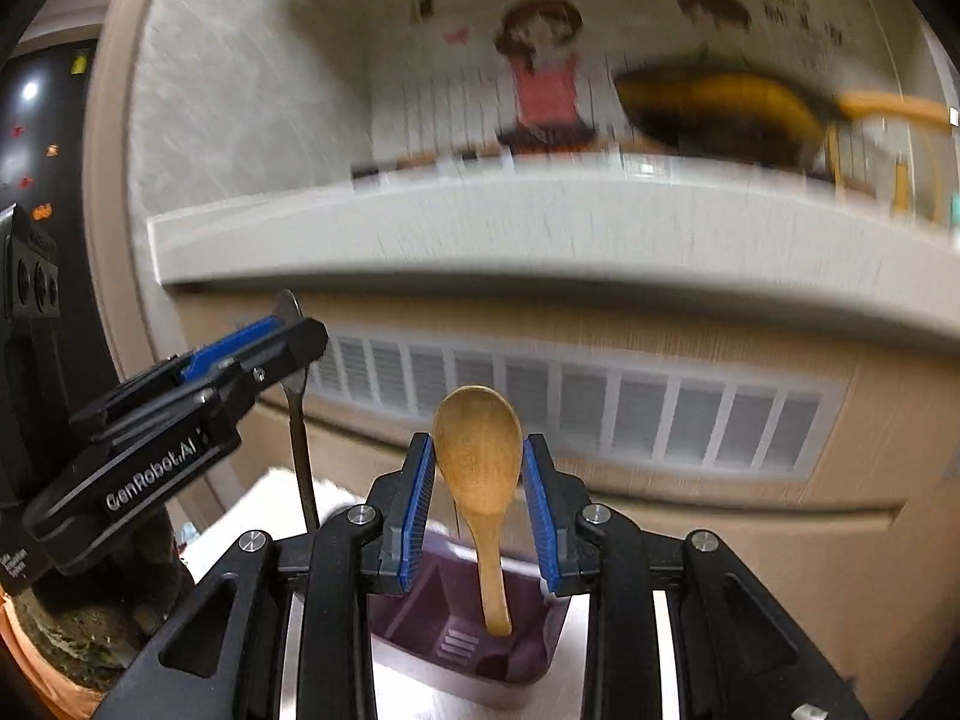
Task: Organize utensils
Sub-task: 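Drop the wooden spoon into the purple caddy with the right gripper while the left drops its spoon in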
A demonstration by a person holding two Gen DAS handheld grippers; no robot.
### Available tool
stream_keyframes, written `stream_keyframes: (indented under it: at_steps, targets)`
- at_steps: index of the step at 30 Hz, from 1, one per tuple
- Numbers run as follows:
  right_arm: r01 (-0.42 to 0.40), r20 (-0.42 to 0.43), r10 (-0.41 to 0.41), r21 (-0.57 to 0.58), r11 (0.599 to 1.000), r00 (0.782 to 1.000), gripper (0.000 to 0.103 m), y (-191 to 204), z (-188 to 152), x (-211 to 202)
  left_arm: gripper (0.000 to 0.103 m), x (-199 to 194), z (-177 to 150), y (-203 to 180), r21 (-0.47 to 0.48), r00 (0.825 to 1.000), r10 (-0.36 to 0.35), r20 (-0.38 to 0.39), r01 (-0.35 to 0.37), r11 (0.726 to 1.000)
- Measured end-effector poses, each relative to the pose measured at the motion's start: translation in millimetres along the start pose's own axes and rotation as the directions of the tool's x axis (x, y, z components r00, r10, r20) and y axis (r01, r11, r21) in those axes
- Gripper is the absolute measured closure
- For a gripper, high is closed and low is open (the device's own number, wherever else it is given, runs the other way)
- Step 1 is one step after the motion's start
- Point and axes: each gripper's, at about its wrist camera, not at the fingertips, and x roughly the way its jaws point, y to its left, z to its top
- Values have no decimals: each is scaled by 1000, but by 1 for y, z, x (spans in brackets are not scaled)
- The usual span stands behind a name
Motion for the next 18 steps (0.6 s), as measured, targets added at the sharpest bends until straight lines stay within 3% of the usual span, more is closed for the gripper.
stream_keyframes:
  at_steps: [2, 4, 5, 6, 8, 12, 15, 18]
  targets:
    - [-5, -40, 5, 18, 1000, 999, 75, -2, -10, 13, 68, 17, -12, 5, -29, 998, -3, -56, 1, 1000]
    - [-23, -101, 26, 38, 999, 995, 75, -5, -22, 27, 56, 30, -24, 11, -65, 992, -18, -129, 10, 998]
    - [-32, -122, 38, 48, 998, 992, 73, -6, -28, 33, 43, 36, -31, 14, -88, 986, -30, -164, 16, 996]
    - [-36, -141, 43, 57, 998, 989, 72, -8, -33, 38, 39, 40, -37, 17, -108, 980, -45, -193, 24, 994]
    - [-20, -165, 31, 67, 998, 986, 61, -11, -42, 41, 39, 41, -46, 21, -116, 973, -41, -227, 14, 993]
    - [5, -171, 7, 72, 997, 985, 57, -13, -55, 28, 39, 21, -56, 29, -122, 970, -29, -240, 0, 993]
    - [35, -174, -24, 61, 998, 985, 45, -13, -67, 11, 39, 1, -63, 34, -114, 968, -22, -250, -7, 993]
    - [45, -205, -33, 52, 998, 978, 40, -9, -84, -5, 39, -19, -78, 31, -78, 953, -39, -302, 16, 997]
